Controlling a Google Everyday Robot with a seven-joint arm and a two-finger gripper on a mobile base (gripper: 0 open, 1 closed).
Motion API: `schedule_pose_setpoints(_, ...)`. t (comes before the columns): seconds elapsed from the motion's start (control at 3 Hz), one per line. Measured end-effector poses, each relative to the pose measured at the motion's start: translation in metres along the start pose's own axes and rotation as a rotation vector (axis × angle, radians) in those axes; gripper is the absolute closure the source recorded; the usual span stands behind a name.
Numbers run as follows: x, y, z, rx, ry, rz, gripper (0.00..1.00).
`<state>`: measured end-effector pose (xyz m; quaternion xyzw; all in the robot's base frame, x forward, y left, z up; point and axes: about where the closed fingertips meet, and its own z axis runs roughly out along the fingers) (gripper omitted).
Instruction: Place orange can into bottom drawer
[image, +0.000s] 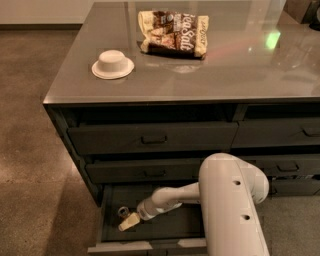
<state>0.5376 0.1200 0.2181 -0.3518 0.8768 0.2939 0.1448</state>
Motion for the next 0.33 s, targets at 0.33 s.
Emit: schedule_pose_setpoints(0.33, 0.0, 0.0, 0.0, 0.0, 0.0, 0.0, 0.0)
